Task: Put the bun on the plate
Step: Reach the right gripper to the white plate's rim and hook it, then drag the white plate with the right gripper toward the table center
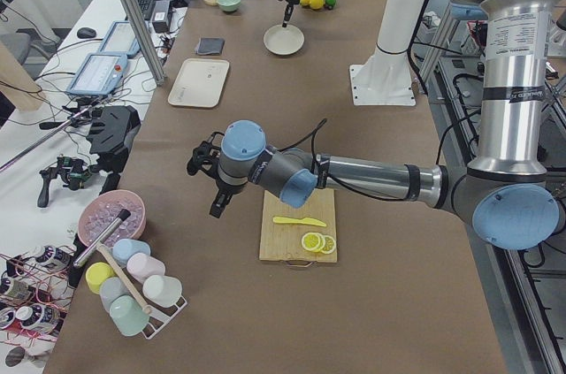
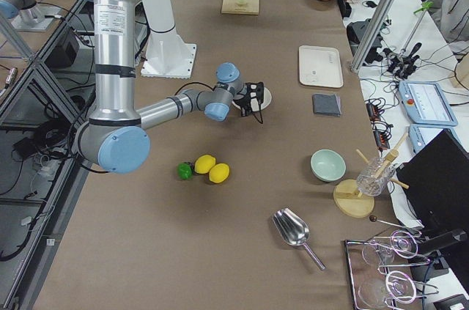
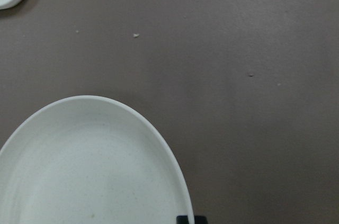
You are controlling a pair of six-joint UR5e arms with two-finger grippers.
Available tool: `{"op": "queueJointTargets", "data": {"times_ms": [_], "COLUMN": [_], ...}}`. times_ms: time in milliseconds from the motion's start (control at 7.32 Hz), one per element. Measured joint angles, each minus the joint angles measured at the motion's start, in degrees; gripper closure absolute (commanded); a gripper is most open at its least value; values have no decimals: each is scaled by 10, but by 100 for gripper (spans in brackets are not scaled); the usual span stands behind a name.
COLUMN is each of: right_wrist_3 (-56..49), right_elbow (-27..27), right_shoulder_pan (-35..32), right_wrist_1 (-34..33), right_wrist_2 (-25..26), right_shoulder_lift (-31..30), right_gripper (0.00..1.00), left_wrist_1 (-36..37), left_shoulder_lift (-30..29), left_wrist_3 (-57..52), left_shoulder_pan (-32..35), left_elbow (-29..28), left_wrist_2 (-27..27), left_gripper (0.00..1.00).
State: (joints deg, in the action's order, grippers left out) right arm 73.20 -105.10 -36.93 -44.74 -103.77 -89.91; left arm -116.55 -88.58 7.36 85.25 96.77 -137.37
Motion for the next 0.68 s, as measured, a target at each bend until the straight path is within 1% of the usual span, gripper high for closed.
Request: {"op": "queueJointTargets", "data": {"times_ms": [137, 273, 410, 683], "right_wrist_3": [29, 60, 86, 132], "right_elbow": [-1, -1, -1, 2], "right_shoulder_pan": [8, 30, 62, 125], "right_wrist_1": [-11, -35, -67, -154], "right_wrist_2": [4, 23, 58, 124], "right_shoulder_lift": [30, 69, 108, 195], "right_gripper": [100, 100, 100, 100], "left_wrist_1": [0, 0, 0, 0], "left_shoulder_lift": [0, 0, 0, 0], "left_wrist_3": [0, 0, 0, 0], "left_shoulder_pan": [0, 0, 0, 0], "left_elbow": [0, 0, 0, 0], "left_wrist_2": [0, 0, 0, -1], "left_gripper": [2, 2, 2, 2]}}
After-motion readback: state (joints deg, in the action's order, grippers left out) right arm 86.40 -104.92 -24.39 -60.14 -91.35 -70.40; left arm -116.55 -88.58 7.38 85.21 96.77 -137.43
